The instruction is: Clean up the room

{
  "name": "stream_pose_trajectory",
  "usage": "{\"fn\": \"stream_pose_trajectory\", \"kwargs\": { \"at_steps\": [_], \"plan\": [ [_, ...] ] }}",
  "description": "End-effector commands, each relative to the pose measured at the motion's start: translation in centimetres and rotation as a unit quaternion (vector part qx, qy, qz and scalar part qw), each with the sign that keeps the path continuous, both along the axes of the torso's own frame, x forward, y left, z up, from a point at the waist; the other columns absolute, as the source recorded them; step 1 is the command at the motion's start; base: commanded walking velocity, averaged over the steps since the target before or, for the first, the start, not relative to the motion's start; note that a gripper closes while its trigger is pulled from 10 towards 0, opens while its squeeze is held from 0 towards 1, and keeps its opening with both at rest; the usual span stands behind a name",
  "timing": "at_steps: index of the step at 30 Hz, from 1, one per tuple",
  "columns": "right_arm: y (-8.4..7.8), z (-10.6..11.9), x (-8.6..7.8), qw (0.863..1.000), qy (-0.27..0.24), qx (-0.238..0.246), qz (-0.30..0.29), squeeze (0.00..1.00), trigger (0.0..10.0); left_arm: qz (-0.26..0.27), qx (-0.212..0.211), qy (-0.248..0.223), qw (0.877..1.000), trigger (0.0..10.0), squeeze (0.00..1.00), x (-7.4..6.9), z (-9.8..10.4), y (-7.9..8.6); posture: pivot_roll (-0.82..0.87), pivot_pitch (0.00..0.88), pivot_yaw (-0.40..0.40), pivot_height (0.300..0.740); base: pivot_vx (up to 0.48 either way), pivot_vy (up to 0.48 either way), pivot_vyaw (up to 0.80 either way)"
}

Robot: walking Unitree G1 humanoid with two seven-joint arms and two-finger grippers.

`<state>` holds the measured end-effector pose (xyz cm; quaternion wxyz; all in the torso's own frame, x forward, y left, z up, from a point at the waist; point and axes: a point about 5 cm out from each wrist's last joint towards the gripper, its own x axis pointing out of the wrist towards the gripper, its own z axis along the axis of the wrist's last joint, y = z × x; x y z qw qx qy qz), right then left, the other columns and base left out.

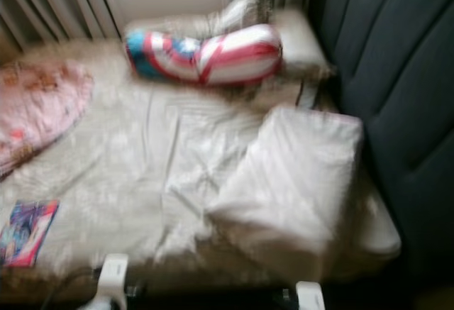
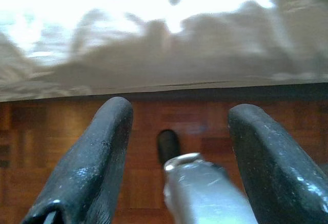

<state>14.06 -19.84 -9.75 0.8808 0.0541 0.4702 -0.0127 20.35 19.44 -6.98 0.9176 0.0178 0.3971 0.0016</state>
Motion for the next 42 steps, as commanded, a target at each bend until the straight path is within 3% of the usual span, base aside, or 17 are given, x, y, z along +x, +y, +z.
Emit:
{"fn": "stream_pose_trajectory", "kwargs": {
  "at_steps": [1, 18, 33, 42],
  "plan": [
    [0.42, -0.09, -0.06, 1.0, 0.002, 0.006, 0.0, 0.0, 10.0, 0.002, 0.009, 0.014, 1.0, 10.0, 0.0, -0.72, -0.32, 0.7, -0.01, 0.065, -0.014, 0.74, 0.0, 0.0, 0.0],
    [0.37, -0.09, -0.07, 1.0, 0.001, 0.003, -0.003, 0.0, 10.0, -0.001, 0.011, 0.025, 1.0, 10.0, 0.0, -1.13, -0.53, 0.92, -0.02, 0.076, -0.013, 0.74, 0.0, 0.0, 0.0],
    [0.35, -0.08, -0.07, 1.0, 0.001, 0.002, -0.001, 0.0, 10.0, -0.008, 0.014, 0.029, 0.999, 10.0, 0.0, -1.36, -0.67, 0.81, -0.01, 0.076, -0.016, 0.74, 0.0, -0.332, 0.0],
    [0.34, -0.08, -0.06, 1.0, 0.001, 0.001, -0.001, 0.0, 10.0, -0.008, 0.012, 0.024, 1.0, 10.0, 0.0, -1.05, -0.54, 0.6, -0.01, 0.075, -0.016, 0.74, 0.0, 0.0, 0.0]
  ]
}}
